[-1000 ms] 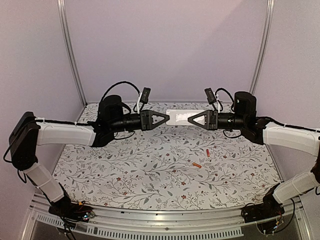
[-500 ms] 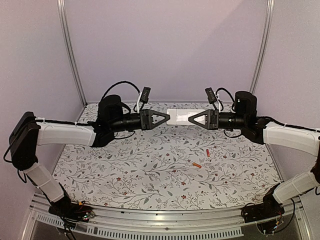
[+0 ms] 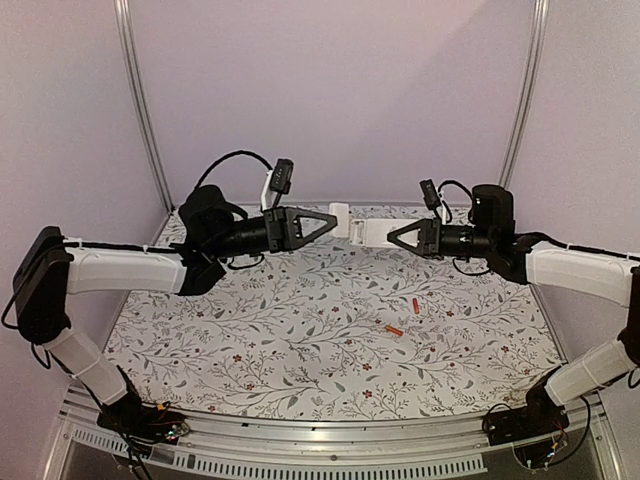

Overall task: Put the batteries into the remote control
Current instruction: Remove the battery cover from the remote control, then place the battery cover at the center of the board.

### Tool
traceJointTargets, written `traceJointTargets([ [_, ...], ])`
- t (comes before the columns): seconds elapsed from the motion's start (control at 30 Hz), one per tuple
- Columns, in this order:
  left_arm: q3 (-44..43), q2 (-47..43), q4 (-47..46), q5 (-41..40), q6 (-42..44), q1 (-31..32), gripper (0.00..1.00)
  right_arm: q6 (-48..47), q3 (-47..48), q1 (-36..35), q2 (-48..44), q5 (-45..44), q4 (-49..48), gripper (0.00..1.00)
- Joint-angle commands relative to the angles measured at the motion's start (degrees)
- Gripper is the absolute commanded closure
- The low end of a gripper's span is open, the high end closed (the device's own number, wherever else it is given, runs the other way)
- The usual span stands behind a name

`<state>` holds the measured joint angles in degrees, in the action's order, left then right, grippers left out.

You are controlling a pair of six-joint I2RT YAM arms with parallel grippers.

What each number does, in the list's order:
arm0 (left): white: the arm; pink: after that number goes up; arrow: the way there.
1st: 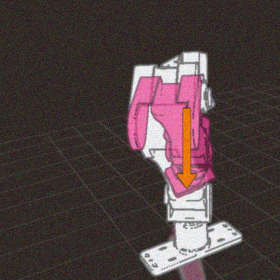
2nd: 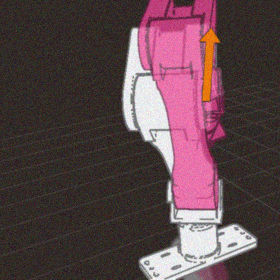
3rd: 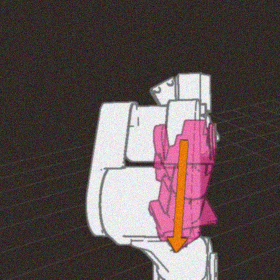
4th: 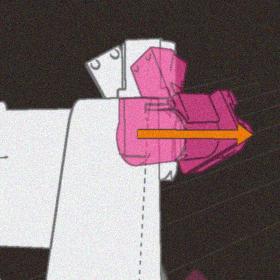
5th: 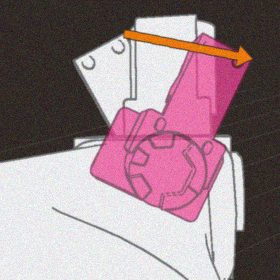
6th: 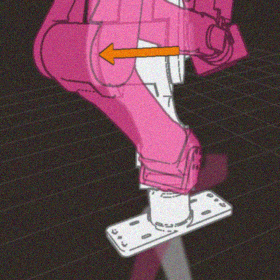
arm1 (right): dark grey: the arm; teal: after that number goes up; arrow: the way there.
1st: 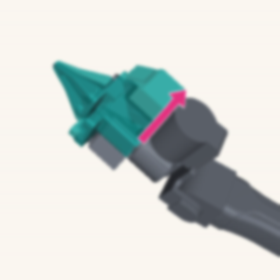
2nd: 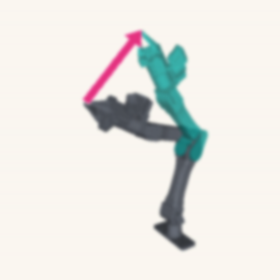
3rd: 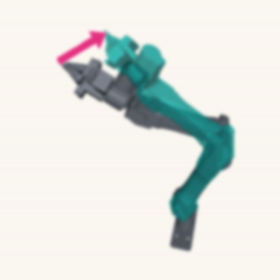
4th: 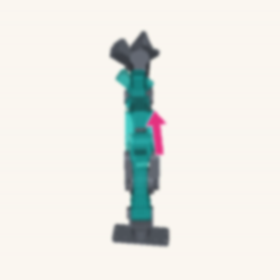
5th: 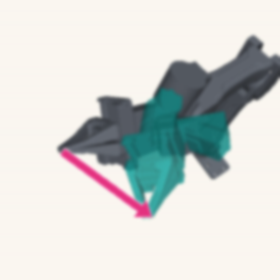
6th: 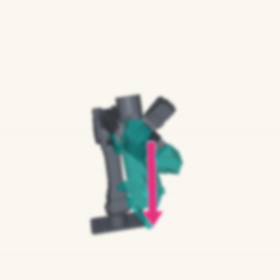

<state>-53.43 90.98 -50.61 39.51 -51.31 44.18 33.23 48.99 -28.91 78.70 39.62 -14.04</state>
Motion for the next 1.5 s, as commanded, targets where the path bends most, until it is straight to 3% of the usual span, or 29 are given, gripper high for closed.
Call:
traceJointTargets([
  [0.0,2.37,-2.88,-2.78,0.89,-0.88,-0.91,1.0,-0.34,-0.74,1.02,-0.13,-0.37,0.93,1.0],
  [0.17,5.37,-6.71,8.83,-4.01,4.94,-4.34,1.0,-0.15,-1.95,2.57,-2.01,0.82,1.17,1.0],
  [0.27,3.68,-9.45,27.63,-11.18,16.9,-4.14,1.0,0.12,-3.0,3.85,-3.71,1.5,2.0,1.0],
  [0.43,-1.75,-10.52,57.91,-28.24,28.08,-3.58,1.0,-1.16,-3.99,5.56,-6.07,1.96,7.87,1.0],
  [0.67,-6.75,-2.9,75.37,-40.36,30.18,-2.32,1.0,-5.06,-4.43,5.62,-7.83,3.38,14.86,1.0],
  [0.87,-12.03,7.63,81.95,-43.74,29.57,-0.45,1.0,-7.23,-4.93,5.63,-7.77,8.05,18.79,1.0],
  [1.2,-16.38,18.45,83.3,-45.55,29.28,0.29,0.95,-8.89,-7.58,5.61,-8.96,10.86,20.78,1.0],
  [1.27,-16.74,19.23,83.28,-45.8,29.31,0.28,0.89,-8.89,-7.76,5.64,-9.21,10.92,21.1,1.0],
  [1.47,-17.45,16.24,82.67,-43.05,30.25,0.48,0.54,-9.32,-7.77,5.6,-9.22,11.63,21.84,1.0],
])
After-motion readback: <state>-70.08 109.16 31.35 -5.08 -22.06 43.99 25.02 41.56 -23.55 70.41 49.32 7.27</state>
